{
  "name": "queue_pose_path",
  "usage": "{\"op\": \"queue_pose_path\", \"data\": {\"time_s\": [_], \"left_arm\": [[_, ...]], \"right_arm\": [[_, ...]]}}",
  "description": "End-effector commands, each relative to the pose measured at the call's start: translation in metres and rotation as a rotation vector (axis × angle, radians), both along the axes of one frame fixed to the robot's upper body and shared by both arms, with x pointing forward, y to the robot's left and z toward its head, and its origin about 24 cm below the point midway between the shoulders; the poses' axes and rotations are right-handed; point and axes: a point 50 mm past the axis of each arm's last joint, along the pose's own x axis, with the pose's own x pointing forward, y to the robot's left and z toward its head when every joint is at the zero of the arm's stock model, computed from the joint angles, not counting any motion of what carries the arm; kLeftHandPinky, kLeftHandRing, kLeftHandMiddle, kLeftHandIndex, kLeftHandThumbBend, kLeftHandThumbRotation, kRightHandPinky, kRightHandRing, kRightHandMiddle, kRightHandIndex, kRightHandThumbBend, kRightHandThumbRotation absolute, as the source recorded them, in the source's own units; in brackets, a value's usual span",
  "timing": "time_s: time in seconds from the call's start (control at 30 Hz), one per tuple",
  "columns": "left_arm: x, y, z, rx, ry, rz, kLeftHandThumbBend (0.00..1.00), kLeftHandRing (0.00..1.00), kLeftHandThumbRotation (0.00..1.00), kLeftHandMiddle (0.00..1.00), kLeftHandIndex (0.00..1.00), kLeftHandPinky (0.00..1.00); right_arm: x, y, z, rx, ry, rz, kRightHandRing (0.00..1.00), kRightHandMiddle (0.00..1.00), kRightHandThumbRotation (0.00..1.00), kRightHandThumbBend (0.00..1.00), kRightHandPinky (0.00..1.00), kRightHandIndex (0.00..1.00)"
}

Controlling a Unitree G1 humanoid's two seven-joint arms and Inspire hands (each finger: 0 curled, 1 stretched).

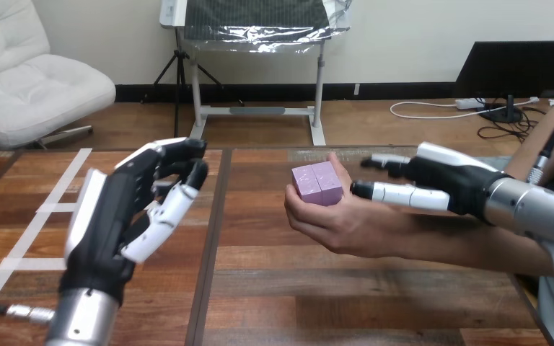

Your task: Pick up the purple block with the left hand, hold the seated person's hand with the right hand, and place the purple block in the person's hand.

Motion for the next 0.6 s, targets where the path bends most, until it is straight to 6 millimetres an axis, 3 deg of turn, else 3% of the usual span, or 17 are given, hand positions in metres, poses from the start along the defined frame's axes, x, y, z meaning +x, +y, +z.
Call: {"op": "queue_pose_path", "data": {"time_s": [0.0,0.17,0.57], "left_arm": [[-0.006,0.002,0.016,-0.026,-0.091,0.011,0.35,0.70,0.67,0.73,0.68,0.56],[-0.011,0.005,0.013,-0.035,-0.095,0.018,0.33,0.69,0.66,0.72,0.67,0.54],[-0.023,0.009,0.017,-0.026,-0.124,0.053,0.41,0.68,0.68,0.72,0.66,0.52]], "right_arm": [[0.003,0.006,0.019,0.068,-0.145,-0.003,0.94,0.97,1.00,0.93,0.84,0.95],[0.001,0.006,0.018,0.097,-0.187,-0.017,0.93,0.96,1.00,0.92,0.82,0.95],[-0.006,0.010,0.016,0.226,-0.288,-0.059,0.91,0.94,1.00,0.88,0.80,0.93]]}}
